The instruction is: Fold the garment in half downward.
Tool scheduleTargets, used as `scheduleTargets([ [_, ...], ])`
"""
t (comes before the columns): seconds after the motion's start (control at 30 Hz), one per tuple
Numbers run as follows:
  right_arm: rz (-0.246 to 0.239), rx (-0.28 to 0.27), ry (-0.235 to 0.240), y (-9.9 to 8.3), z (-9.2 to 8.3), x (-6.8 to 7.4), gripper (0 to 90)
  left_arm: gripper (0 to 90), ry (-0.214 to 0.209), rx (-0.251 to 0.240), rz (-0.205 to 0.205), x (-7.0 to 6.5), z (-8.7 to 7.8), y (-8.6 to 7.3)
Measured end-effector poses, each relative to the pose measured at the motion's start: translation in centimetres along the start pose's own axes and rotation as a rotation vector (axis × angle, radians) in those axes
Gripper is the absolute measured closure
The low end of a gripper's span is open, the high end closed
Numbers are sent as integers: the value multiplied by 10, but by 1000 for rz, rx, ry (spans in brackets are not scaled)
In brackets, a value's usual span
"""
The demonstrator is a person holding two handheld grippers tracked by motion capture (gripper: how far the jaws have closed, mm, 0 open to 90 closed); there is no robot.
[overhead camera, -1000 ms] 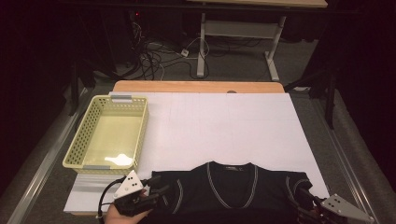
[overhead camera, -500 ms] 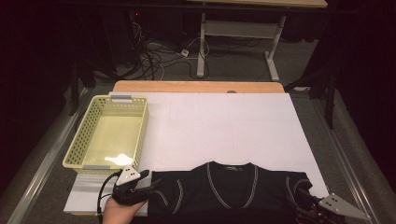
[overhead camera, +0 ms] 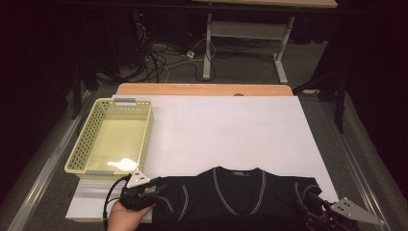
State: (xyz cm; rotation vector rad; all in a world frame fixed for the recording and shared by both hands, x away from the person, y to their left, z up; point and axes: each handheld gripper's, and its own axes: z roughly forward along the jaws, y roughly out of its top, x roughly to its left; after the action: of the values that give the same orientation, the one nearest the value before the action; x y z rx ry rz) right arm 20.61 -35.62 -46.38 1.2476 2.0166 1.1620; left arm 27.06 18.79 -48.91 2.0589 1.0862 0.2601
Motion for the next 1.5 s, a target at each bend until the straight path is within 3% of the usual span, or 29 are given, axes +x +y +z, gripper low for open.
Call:
scheduleTargets([
  [0.2,14,-29,-22,10,-1,-1,470,782,-60,5,6,2,1,1],
  [0.37,-2,-13,-60,22,4,-9,505,800,-63,1,11,3,1,0],
  [0.57,20,18,-112,31,17,-31,576,800,-57,-2,20,2,0,0],
  [0.63,53,36,-120,34,24,-42,575,800,-57,-2,19,2,0,0],
  [0.73,85,63,-120,37,33,-53,528,800,-59,-3,16,2,0,0],
  [0.9,114,136,-118,31,47,-59,345,799,-61,-4,13,2,0,0],
  [1.0,106,178,-113,24,51,-59,342,799,-61,-4,11,3,0,-1],
  [1.07,99,171,-116,19,50,-59,346,799,-60,-6,11,2,0,-1],
  [1.2,81,167,-123,16,47,-55,413,799,-57,-7,13,2,0,-1],
  [1.5,74,133,-76,11,44,-51,631,799,-59,-6,12,2,0,-1],
])
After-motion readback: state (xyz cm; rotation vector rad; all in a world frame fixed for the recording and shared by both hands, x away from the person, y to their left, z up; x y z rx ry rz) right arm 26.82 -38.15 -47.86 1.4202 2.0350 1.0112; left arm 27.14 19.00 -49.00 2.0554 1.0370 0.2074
